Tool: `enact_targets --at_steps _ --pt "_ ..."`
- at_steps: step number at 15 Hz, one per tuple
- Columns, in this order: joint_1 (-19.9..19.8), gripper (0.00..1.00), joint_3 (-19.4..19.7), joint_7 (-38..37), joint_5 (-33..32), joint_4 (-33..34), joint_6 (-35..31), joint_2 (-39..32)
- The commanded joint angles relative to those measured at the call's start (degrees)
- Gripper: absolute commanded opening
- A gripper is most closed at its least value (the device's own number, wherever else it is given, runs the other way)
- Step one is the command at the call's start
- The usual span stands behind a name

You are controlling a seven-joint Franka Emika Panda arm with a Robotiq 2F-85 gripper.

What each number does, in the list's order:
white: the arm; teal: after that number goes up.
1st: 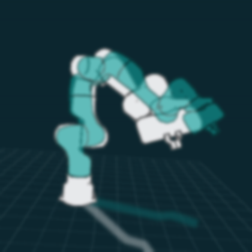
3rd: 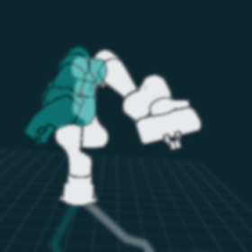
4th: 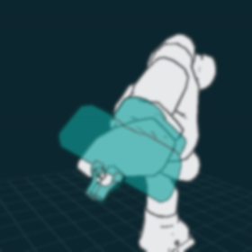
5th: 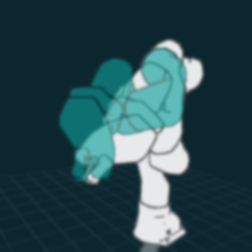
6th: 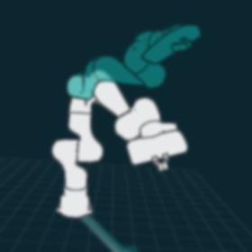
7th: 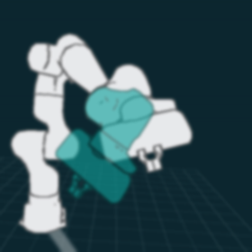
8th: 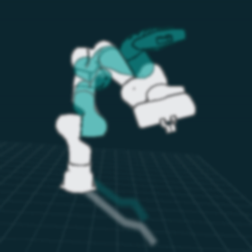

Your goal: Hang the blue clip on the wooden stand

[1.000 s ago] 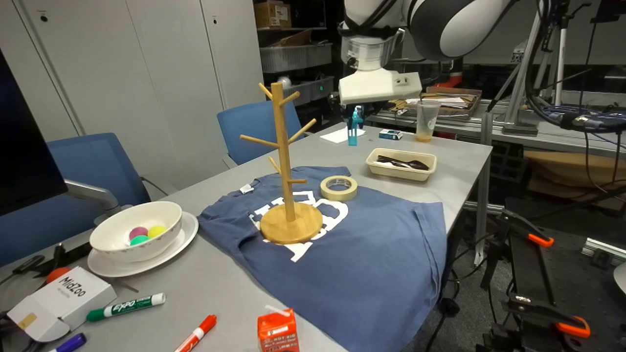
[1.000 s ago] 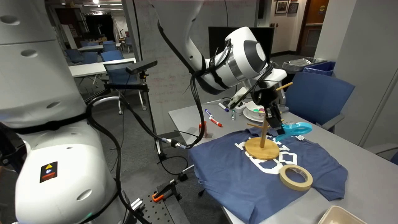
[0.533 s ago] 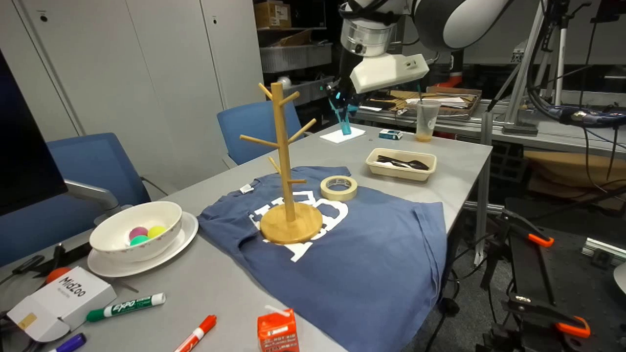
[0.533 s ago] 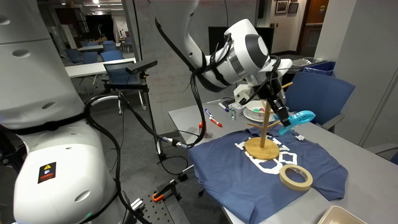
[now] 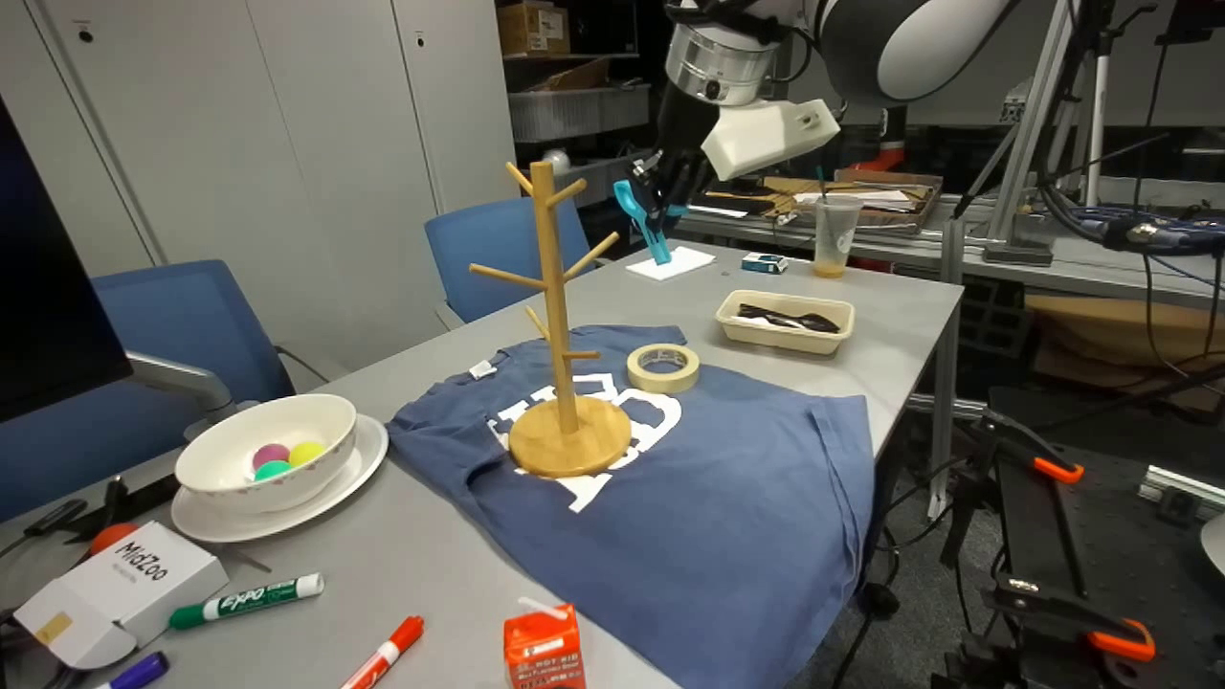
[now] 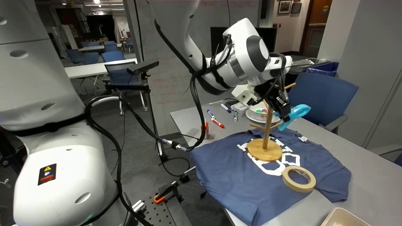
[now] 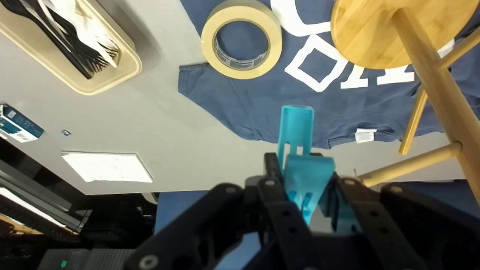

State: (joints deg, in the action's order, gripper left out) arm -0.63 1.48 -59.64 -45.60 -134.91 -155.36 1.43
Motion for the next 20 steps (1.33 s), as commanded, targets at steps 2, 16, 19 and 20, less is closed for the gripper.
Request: enact_targets --at_steps 2,16,19,20 --pt "0.0 0.26 0.0 0.2 0.0 0.0 0.0 0.0" --pt "1.7 0.06 -1.9 1.5 3.0 -1.1 0.2 0.4" --pt "2.2 0.06 -2.4 1.7 3.6 -0.9 0.2 0.1" --pt "2.3 0.06 -2.5 1.7 3.6 -0.9 0.4 0.0"
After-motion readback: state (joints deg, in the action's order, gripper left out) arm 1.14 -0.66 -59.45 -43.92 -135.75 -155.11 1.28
